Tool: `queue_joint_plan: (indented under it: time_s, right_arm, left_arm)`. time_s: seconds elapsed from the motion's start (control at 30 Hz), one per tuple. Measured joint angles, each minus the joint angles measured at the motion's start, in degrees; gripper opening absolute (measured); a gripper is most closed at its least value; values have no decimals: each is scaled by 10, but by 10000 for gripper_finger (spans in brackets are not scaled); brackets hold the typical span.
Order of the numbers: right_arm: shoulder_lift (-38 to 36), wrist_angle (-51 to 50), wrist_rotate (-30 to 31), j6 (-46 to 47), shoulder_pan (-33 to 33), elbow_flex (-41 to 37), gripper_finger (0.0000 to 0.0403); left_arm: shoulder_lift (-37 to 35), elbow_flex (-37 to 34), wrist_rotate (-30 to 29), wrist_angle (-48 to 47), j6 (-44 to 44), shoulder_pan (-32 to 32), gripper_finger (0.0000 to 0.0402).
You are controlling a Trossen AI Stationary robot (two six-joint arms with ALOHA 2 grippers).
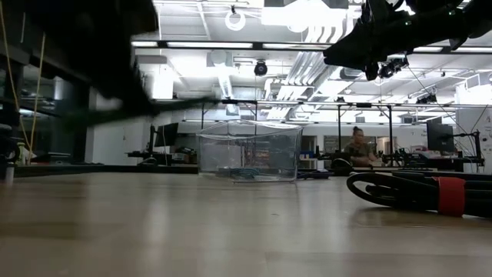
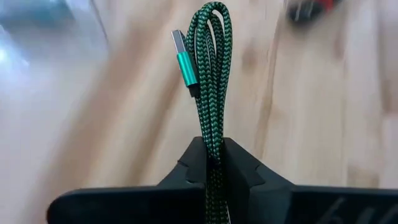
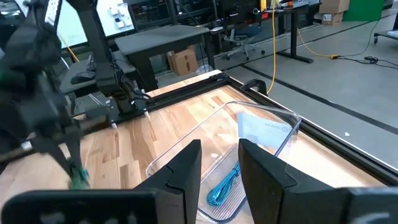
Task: Pick and place USB-C Cables
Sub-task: Put the green charger cable into the transparent bin
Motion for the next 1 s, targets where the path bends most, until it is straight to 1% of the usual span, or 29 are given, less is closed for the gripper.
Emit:
queue_joint_plan:
  time_s: [0.07,0.17,0.23,0.3,0.37,0.43,0.57,0.67,0.73,0.83,0.93,1.0]
  right_arm:
    - [0,0,0,0,0,0,99]
    - [0,0,0,0,0,0,99]
    - [0,0,0,0,0,0,99]
    - [0,0,0,2,0,0,99]
    - [0,0,0,13,0,0,99]
    - [0,0,1,23,0,0,99]
    - [0,0,2,27,0,0,99]
    - [0,1,2,26,0,0,99]
    - [0,1,2,26,0,0,99]
    - [0,1,3,26,0,0,99]
    - [0,1,2,26,0,0,99]
    - [0,1,2,26,0,0,99]
  left_arm:
    - [-42,0,-56,12,45,-4,2]
    - [-98,-17,-132,75,132,-4,1]
    - [-127,-34,-156,132,196,4,1]
    - [-154,-60,-156,210,257,18,1]
    - [-174,-92,-133,297,301,39,1]
    - [-189,-130,-94,380,327,69,1]
    - [-199,-201,15,552,344,135,0]
    - [-198,-233,93,643,344,184,0]
    - [-198,-241,117,665,335,210,0]
    - [-198,-242,138,658,315,232,0]
    - [-198,-242,160,655,315,233,0]
    - [-198,-242,165,654,314,233,0]
